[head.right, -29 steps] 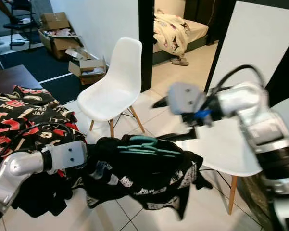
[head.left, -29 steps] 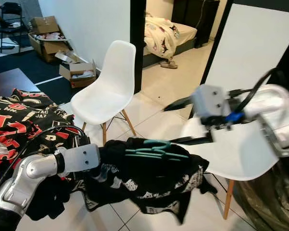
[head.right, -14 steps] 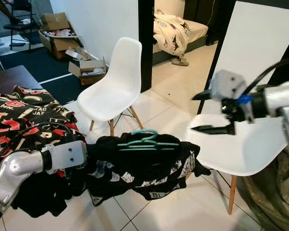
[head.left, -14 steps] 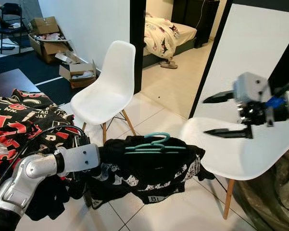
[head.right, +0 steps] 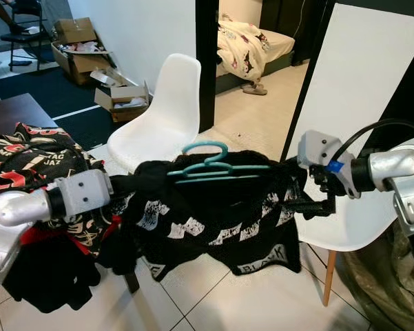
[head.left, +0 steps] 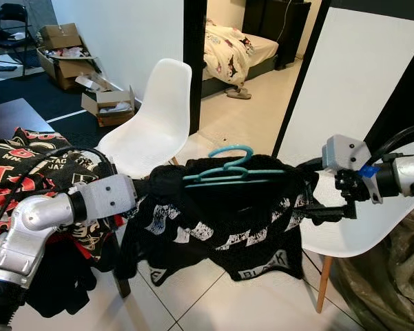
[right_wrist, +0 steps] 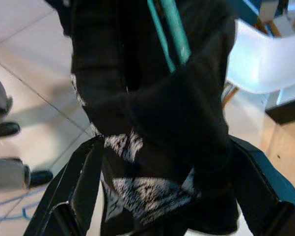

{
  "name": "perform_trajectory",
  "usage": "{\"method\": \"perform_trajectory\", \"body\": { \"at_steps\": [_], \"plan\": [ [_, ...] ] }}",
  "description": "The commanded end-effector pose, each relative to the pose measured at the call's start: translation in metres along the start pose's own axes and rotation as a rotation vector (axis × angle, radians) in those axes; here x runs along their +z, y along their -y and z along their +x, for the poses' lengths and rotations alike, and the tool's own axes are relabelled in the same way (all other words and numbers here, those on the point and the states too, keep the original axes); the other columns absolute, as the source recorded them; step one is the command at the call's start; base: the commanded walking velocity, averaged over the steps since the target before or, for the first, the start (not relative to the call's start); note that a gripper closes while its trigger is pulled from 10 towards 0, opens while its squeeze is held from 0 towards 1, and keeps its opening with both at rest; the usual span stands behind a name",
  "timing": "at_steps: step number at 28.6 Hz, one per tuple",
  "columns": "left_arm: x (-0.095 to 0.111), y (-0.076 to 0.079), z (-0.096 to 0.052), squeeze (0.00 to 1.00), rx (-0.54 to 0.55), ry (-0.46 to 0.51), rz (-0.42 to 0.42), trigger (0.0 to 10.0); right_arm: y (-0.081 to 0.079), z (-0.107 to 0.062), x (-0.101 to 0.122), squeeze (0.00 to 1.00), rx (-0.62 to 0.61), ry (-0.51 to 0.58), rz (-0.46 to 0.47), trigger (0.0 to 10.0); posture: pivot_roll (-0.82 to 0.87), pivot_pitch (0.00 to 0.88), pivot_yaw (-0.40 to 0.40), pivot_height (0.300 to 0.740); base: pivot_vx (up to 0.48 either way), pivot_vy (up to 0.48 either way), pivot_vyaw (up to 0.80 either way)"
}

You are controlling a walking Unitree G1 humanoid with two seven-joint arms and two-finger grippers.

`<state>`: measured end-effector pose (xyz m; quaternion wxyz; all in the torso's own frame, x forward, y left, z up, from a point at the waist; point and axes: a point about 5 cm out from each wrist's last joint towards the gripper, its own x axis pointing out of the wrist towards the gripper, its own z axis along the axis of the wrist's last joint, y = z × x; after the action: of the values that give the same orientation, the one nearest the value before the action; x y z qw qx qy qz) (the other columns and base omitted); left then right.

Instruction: Hang hanger

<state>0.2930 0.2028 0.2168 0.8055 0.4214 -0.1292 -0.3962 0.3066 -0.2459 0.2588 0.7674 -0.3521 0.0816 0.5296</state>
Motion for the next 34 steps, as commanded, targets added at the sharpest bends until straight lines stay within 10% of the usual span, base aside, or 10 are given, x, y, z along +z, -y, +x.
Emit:
{"method": "perform_trajectory", "body": {
  "at_steps": [1, 14, 15, 33, 34],
  "plan": [
    [0.010, -0.013, -0.004, 0.00, 0.031, 0.042, 0.030, 10.0, -0.001, -0.001, 0.001, 0.00, -0.007, 0.040, 0.010, 10.0, 0.02, 0.000, -0.075, 0.740, 0.000, 0.000, 0.00],
    [0.016, -0.005, 0.006, 0.00, -0.018, 0.081, 0.022, 10.0, 0.002, 0.005, 0.004, 0.00, -0.047, 0.094, 0.002, 10.0, 0.01, 0.000, -0.072, 0.740, 0.000, 0.000, 0.00],
    [0.016, -0.005, 0.007, 0.00, -0.024, 0.086, 0.022, 10.0, 0.001, 0.007, 0.006, 0.00, -0.038, 0.112, 0.011, 0.0, 0.01, 0.000, -0.071, 0.740, 0.000, 0.000, 0.00],
    [0.005, 0.009, 0.008, 0.00, -0.154, 0.028, 0.068, 10.0, -0.016, 0.011, 0.008, 0.00, 0.094, 0.145, 0.041, 0.0, 0.01, 0.000, -0.060, 0.740, 0.000, 0.000, 0.00],
    [0.004, 0.008, 0.008, 0.74, -0.147, 0.024, 0.049, 10.0, -0.018, 0.012, 0.008, 0.00, 0.096, 0.144, 0.042, 0.0, 0.00, 0.000, -0.058, 0.740, 0.000, 0.000, 0.00]
  ]
}}
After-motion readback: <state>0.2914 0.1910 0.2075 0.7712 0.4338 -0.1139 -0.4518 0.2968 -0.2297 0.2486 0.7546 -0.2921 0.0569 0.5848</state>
